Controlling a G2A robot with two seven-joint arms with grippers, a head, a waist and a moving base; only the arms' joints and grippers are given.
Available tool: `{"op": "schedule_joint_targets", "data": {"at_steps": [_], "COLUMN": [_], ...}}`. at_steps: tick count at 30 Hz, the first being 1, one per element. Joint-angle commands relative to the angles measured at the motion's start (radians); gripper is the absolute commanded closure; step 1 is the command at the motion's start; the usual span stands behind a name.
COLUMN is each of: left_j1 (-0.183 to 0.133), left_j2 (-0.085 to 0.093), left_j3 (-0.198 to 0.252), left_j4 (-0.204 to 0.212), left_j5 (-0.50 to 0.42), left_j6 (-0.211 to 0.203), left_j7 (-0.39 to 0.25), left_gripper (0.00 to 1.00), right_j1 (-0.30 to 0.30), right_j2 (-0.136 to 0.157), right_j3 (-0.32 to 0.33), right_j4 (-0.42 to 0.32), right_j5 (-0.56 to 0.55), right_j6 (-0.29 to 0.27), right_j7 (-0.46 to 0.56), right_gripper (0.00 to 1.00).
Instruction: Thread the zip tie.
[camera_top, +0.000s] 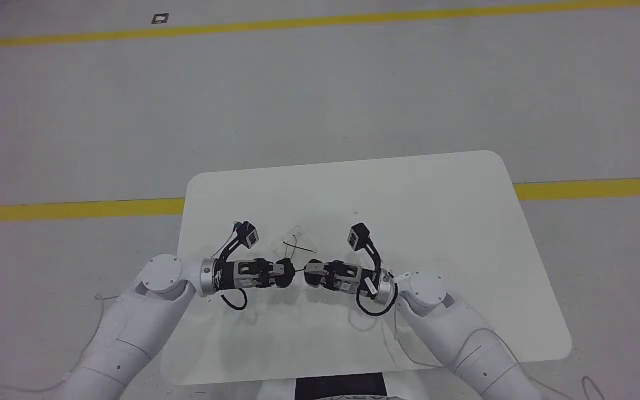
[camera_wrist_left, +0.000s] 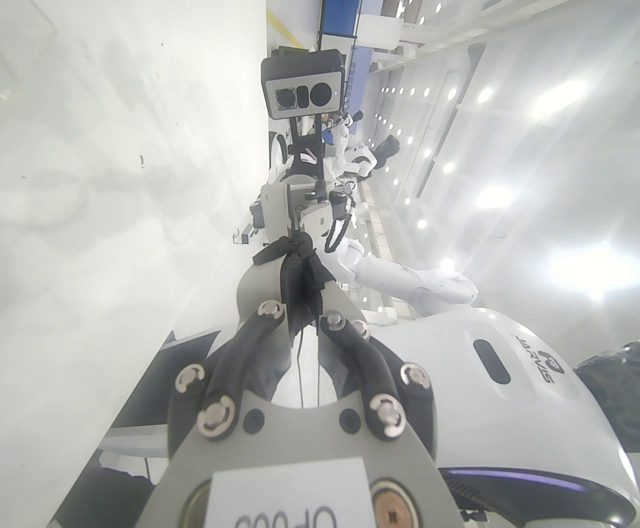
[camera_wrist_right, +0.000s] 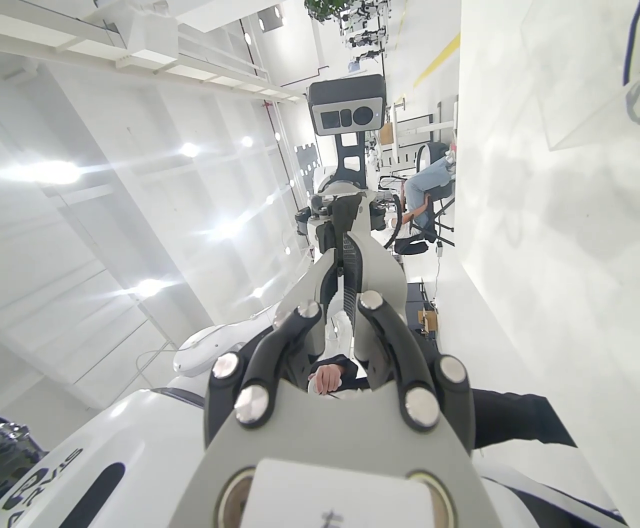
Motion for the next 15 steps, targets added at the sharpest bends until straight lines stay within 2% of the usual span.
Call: {"op": "schedule_joint_targets", "data": {"at_steps": [1, 3, 4, 5, 7, 10, 15], "left_j1": [0.000, 0.000, 0.000, 0.000, 0.004, 0.007, 0.005], "left_j2": [0.000, 0.000, 0.000, 0.000, -0.002, -0.002, -0.001], "left_j3": [0.000, 0.000, 0.000, 0.000, 0.005, 0.007, 0.010], "left_j4": [0.000, 0.000, 0.000, 0.000, -0.009, -0.018, -0.021], "left_j5": [0.000, 0.000, 0.000, 0.000, 0.004, 0.003, -0.001], "left_j6": [0.000, 0.000, 0.000, 0.000, 0.004, 0.006, 0.008], "left_j7": [0.000, 0.000, 0.000, 0.000, 0.032, 0.047, 0.047], "left_gripper": [1.00, 0.99, 0.79, 0.64, 0.53, 0.48, 0.54], "right_j1": [0.000, -0.001, -0.001, -0.002, -0.003, -0.005, -0.005], "right_j2": [0.000, 0.001, 0.001, 0.001, 0.001, 0.002, 0.001], "right_j3": [0.000, 0.000, 0.000, 0.000, 0.000, -0.001, -0.007], "right_j4": [-0.001, -0.002, -0.003, -0.003, -0.005, -0.008, -0.012], "right_j5": [-0.001, -0.001, -0.002, -0.002, -0.001, 0.001, -0.004], "right_j6": [-0.001, -0.003, -0.004, -0.004, -0.004, -0.005, -0.007], "right_j7": [-0.001, -0.003, -0.004, -0.005, -0.008, -0.011, -0.021], "right_gripper": [1.00, 1.00, 1.00, 1.00, 1.00, 1.00, 1.00]}}
